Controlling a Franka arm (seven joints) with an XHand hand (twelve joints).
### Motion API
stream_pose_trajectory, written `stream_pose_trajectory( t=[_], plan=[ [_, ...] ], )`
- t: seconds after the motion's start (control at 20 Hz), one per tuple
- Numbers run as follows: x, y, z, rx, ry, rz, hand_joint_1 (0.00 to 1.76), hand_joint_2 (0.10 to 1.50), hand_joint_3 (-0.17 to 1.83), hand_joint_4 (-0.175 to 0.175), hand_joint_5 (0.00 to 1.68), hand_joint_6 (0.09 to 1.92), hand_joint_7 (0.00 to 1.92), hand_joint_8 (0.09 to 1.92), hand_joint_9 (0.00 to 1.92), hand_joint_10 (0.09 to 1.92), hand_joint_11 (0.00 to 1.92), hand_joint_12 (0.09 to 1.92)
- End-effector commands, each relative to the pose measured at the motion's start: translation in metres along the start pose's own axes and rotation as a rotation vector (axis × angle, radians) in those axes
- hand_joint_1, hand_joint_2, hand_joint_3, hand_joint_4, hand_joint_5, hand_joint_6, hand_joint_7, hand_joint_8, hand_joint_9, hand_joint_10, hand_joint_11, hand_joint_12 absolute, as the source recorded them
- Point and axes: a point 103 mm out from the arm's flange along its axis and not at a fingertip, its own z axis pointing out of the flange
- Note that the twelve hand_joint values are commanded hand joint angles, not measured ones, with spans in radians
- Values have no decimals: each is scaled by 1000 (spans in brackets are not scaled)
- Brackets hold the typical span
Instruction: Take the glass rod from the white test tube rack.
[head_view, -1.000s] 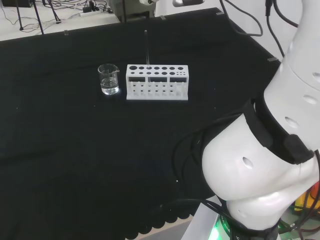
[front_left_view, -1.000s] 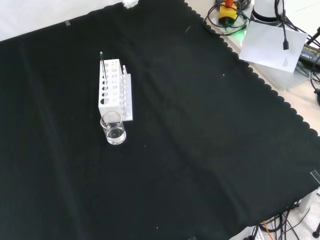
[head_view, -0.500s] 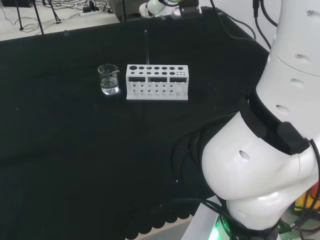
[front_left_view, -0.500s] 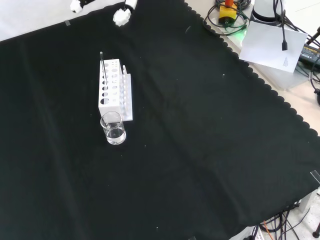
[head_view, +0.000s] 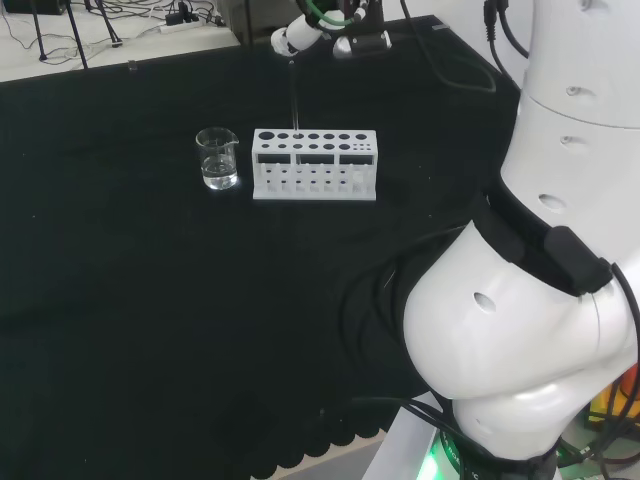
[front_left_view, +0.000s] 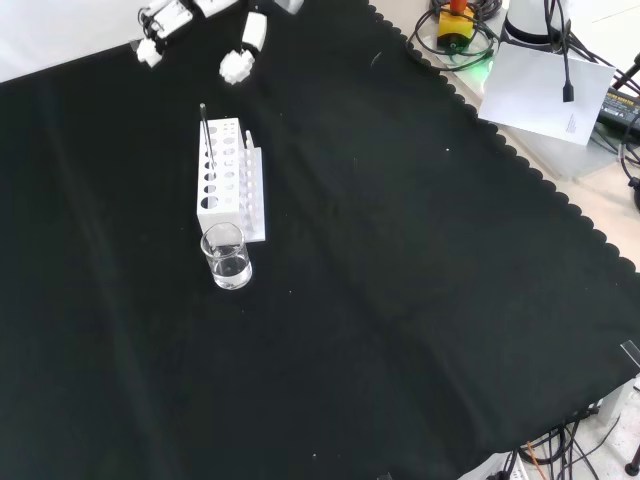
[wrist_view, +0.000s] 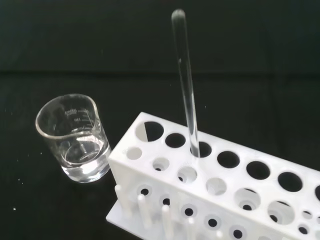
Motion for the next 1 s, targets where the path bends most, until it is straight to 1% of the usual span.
stream_pose_trajectory(
  t=[0.05,0.2,0.35,0.45,0.55,0.65,0.85,0.95,1.0],
  plan=[
    [3,18,20,29,15,-15,571,884,557,-92,100,87,116,855,216,874,0,1352],
    [4,19,30,34,13,-17,530,904,557,-96,117,87,137,863,245,878,0,1370],
    [3,18,38,49,9,-8,470,937,540,-98,138,87,183,873,299,875,0,1398],
    [1,17,42,60,5,0,453,952,526,-100,148,87,221,883,355,877,6,1438],
    [0,14,45,64,17,8,444,963,513,-103,158,87,270,896,420,870,28,1451],
    [1,12,47,77,5,17,438,971,506,-107,171,87,326,909,485,865,51,1451],
    [3,13,53,91,-15,19,433,985,494,-117,204,87,411,920,606,856,132,1435],
    [1,15,56,100,11,18,437,996,491,-122,224,87,446,919,684,858,205,1420],
    [1,16,57,104,13,18,442,1008,489,-124,232,87,464,916,726,859,250,1408]
  ],
)
